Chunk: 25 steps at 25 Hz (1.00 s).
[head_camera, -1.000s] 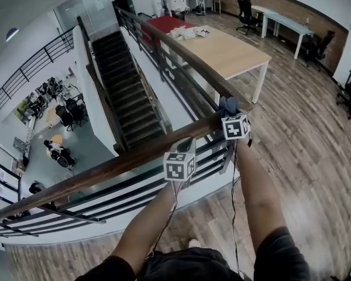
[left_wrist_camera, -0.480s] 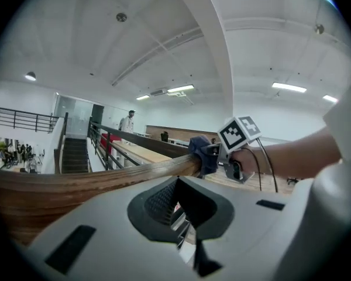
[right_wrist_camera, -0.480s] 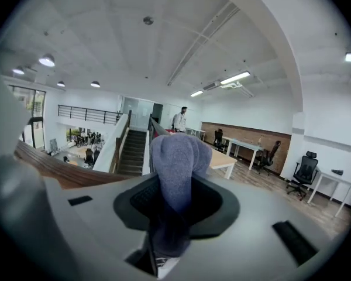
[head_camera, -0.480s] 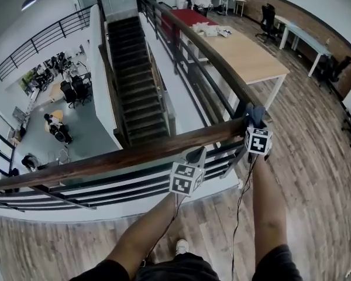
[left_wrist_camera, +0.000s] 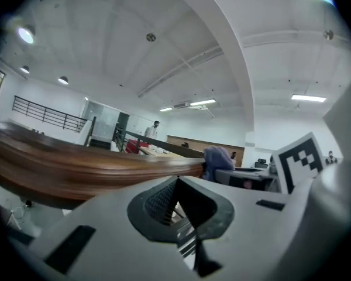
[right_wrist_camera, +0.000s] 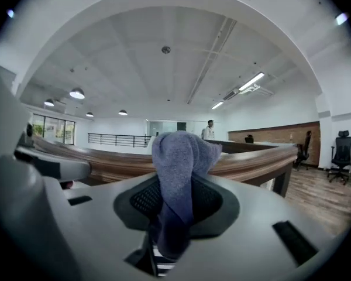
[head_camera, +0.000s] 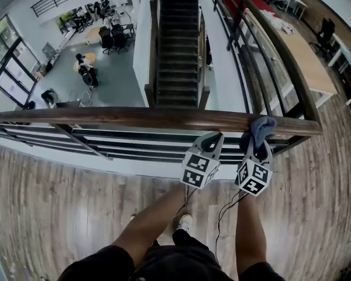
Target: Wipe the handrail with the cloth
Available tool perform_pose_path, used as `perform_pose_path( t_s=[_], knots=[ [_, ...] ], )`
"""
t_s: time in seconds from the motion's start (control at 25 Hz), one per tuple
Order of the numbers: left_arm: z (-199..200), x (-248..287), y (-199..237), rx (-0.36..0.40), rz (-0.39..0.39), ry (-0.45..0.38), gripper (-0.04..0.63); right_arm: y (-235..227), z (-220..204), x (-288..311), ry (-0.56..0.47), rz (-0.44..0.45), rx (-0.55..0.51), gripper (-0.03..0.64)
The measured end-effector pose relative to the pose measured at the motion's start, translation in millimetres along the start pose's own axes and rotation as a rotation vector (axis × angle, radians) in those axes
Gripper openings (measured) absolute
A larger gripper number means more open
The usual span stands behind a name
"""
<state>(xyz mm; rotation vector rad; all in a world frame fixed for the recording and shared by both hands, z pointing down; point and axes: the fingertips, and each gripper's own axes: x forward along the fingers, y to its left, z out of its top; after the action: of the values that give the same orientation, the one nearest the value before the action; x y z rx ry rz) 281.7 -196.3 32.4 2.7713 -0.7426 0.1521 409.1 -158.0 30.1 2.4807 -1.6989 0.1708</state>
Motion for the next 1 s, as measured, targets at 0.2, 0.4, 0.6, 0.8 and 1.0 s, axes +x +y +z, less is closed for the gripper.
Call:
perform_pose_path(
  t_s=[0.2,0.4,0.6,0.8,1.0],
  knots=[
    [-31,-105,123,-0.098,0.209,-0.008,-0.002,161,-35,-9,0.050,0.191,0.055,0.115],
    [-61,-231,273,-0.123,0.473,0.028,-0.002,327,-65,-6,0.114,0.356,0.011,0.115],
    [-84,-352,383,-0.187,0.654,0.046,-0.002,486,-89,-6,0.157,0.528,-0.057,0.115],
    [-101,-444,452,-0.203,0.749,0.065,-0.002,610,-105,-8,0.198,0.629,-0.065,0.115],
    [-114,-510,506,-0.198,0.789,0.073,-0.002,726,-123,-12,0.204,0.742,-0.161,0.115]
  ],
)
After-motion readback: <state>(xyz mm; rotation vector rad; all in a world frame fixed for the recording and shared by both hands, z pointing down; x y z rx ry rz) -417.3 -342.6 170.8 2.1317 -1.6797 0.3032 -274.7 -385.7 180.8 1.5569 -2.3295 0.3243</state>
